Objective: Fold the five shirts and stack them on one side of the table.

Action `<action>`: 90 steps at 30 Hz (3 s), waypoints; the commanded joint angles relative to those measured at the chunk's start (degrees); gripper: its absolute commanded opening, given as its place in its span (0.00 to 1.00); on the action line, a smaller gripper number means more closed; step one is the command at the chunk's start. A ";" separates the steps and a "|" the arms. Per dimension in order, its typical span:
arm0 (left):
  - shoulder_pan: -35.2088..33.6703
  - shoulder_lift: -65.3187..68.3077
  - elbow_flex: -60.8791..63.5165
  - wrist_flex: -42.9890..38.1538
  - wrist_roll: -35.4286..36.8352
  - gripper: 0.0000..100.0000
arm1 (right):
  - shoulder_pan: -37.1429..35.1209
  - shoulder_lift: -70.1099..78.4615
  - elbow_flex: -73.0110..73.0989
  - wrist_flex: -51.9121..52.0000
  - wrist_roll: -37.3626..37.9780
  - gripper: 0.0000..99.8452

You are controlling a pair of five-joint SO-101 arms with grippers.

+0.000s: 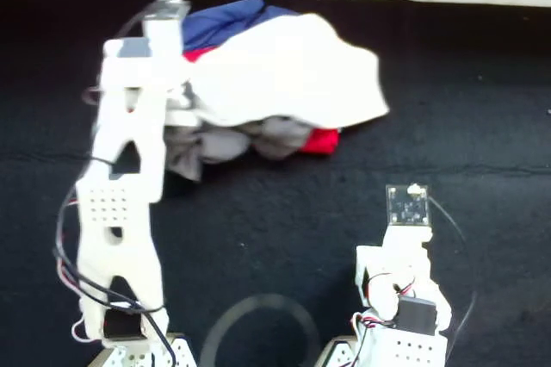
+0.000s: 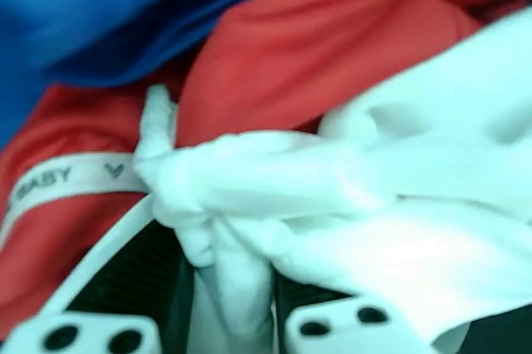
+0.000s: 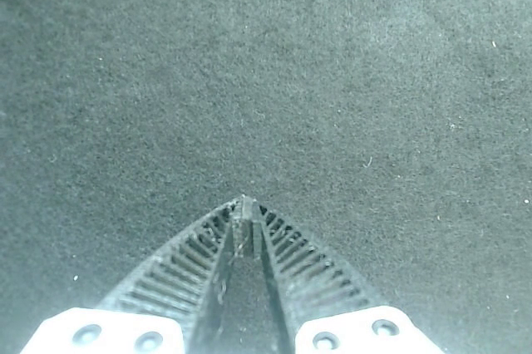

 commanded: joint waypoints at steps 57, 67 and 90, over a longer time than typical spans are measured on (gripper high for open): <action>-48.31 -66.86 75.47 -13.19 -27.60 0.02 | 0.57 -0.57 7.08 0.48 -0.26 0.01; -48.22 -71.25 72.22 -8.35 -27.43 0.30 | 0.57 -0.57 7.08 0.48 -0.26 0.01; -9.80 -54.64 53.85 -28.48 -7.47 0.34 | 0.57 -0.57 7.08 0.48 -0.26 0.01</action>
